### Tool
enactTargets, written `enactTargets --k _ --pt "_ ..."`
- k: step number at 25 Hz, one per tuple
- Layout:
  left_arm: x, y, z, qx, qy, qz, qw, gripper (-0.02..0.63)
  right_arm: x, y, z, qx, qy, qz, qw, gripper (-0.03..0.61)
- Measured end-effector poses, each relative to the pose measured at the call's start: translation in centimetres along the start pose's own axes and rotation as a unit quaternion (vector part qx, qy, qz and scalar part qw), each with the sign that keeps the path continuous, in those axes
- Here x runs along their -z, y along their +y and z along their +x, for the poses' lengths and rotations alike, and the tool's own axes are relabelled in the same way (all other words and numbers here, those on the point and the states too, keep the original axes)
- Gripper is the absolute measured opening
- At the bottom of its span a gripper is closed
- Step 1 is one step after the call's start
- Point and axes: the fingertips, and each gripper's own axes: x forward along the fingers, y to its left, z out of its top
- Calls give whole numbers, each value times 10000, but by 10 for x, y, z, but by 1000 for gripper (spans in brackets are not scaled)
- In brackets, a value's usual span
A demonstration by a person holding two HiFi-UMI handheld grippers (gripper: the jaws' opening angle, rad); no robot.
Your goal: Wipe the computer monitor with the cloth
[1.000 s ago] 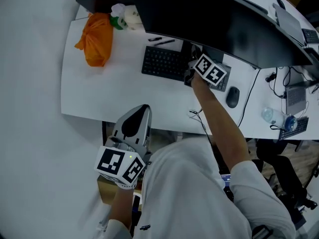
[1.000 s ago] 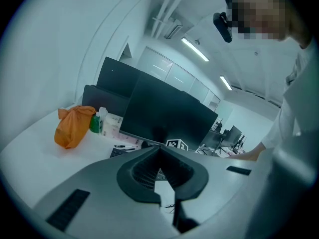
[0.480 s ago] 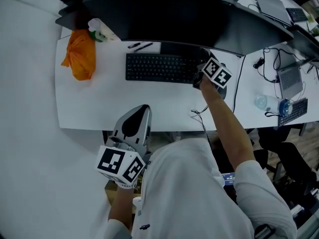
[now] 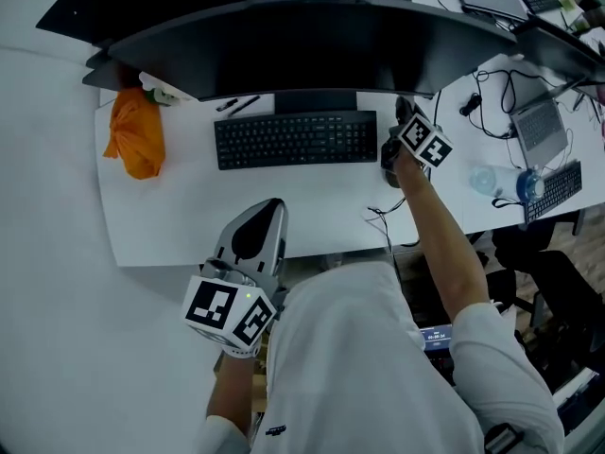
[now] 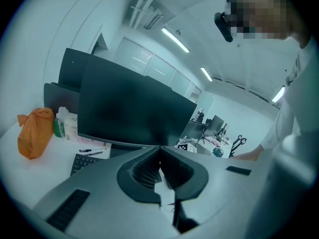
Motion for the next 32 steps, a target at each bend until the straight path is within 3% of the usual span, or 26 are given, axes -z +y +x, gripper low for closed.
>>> enactTargets --k 8,14,18,25,28,32 --pt "-5 -17 20 134 86 124 9998 19 -24 -44 -11 183 -76 -274 9994 26" --pt "-7 -24 28 200 96 173 9996 20 -47 -60 -22 178 -126 -1341 9907 26" --pt "-9 -29 32 243 113 176 9995 20 -76 -36 -33 -268 -195 -2458 9688 26" --pt "-18 -40 38 484 -12 244 9985 19 -130 7 -73 -805 -499 -3768 9214 26" --pt "-25 -45 39 582 -89 284 9979 20 -154 28 -89 -943 -605 -4107 9049 26" --pt "-31 -52 40 719 -200 341 9966 19 -184 47 -107 -979 -679 -4317 8941 26"
